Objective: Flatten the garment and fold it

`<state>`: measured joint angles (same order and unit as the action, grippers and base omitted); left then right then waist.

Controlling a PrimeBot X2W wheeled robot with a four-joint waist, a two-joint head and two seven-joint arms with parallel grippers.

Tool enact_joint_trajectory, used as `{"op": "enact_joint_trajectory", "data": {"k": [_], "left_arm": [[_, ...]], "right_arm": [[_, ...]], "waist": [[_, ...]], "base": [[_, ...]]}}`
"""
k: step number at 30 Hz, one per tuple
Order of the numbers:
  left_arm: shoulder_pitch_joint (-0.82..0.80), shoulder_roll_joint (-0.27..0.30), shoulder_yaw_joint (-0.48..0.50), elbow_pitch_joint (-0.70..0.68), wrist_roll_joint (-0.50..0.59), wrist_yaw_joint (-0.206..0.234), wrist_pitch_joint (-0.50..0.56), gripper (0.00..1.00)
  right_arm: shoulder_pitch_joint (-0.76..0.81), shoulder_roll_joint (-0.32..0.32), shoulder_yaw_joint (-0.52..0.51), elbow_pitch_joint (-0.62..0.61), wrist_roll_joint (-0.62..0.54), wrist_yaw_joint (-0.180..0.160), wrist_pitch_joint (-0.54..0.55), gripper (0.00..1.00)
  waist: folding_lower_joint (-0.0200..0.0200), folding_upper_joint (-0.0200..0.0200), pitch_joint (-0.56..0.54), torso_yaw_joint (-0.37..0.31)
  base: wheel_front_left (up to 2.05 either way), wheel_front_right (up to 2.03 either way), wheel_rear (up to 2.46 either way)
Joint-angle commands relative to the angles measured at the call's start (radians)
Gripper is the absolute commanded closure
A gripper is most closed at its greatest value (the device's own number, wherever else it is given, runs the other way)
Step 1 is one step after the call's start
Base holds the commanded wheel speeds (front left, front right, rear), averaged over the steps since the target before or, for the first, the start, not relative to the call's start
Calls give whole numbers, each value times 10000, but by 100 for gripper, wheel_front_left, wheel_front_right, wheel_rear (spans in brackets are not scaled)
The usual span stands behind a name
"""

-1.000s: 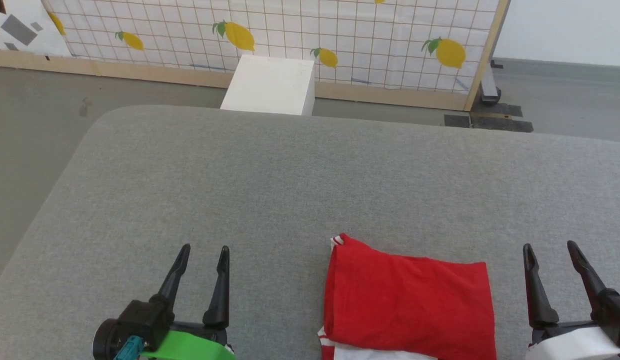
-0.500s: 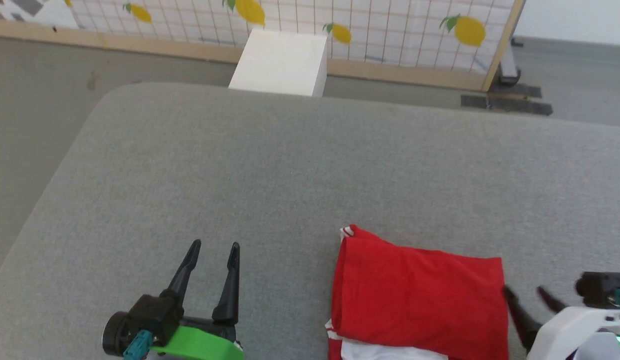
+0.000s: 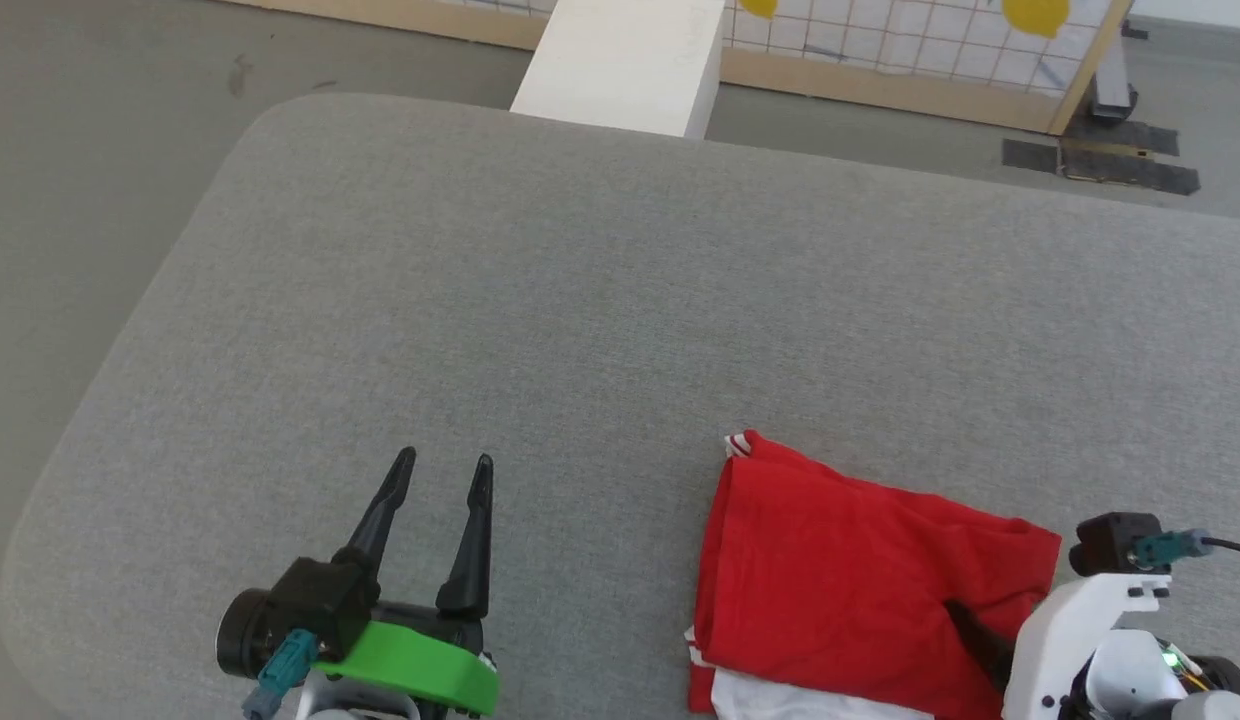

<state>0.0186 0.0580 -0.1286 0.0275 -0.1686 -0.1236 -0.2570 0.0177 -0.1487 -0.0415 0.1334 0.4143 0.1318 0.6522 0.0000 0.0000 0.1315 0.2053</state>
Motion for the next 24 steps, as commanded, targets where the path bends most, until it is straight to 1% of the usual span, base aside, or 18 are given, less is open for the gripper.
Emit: {"op": "enact_joint_trajectory", "data": {"k": [1, 2, 5, 7, 11, 15, 19, 20, 21, 24], "left_arm": [[-159, -51, 14, 36, -44, -70, -47, 0], [-160, -53, 23, 46, -44, -70, -47, 0], [-168, -59, 13, 67, -56, -70, -47, 0], [-189, -62, -8, 61, -70, -70, -47, 0], [-213, -68, -60, 39, -87, -62, -47, 0], [-328, -72, -216, 54, -71, -59, -47, 0], [-725, -75, -568, 56, -59, -60, -47, 0], [-905, -75, -694, 62, -41, -61, -47, 0], [-1259, -76, -917, 88, 20, -62, -47, 0], [-1838, -76, -1195, 122, 98, -65, -47, 0]], "right_arm": [[31, 45, 356, 346, -23, -11, 76, 92], [-2, -23, 461, 421, -94, -11, -26, 100], [-187, -255, 647, 548, -441, -11, -431, 100], [-387, -569, 852, 537, -861, -11, -727, 100], [-976, -1496, 1513, 242, -1872, -11, -1185, 100], [-1854, -2876, 2535, -262, -2796, -11, -1265, 100], [-2851, -4418, 3409, -638, -3204, -11, -1137, 100], [-3104, -4819, 3546, -648, -3191, -11, -1129, 100], [-3516, -5496, 3702, -557, -3155, -11, -1134, 100], [-3984, -6580, 3881, -139, -3120, -11, -1351, 100]], "waist": [[0, 0, 35, 48], [0, 0, 23, 36], [0, 0, -40, -85], [0, 0, -68, -244], [0, 0, -42, -842], [0, 0, 236, -1754], [0, 0, 823, -2720], [0, 0, 1032, -2948], [0, 0, 1414, -3304], [0, 0, 2035, -3653]], "base": [[0, 0, 0], [0, 0, 0], [0, 0, 0], [0, 0, 0], [0, 0, 0], [0, 0, 0], [0, 0, 0], [0, 0, 0], [0, 0, 0], [0, 0, 0]]}}
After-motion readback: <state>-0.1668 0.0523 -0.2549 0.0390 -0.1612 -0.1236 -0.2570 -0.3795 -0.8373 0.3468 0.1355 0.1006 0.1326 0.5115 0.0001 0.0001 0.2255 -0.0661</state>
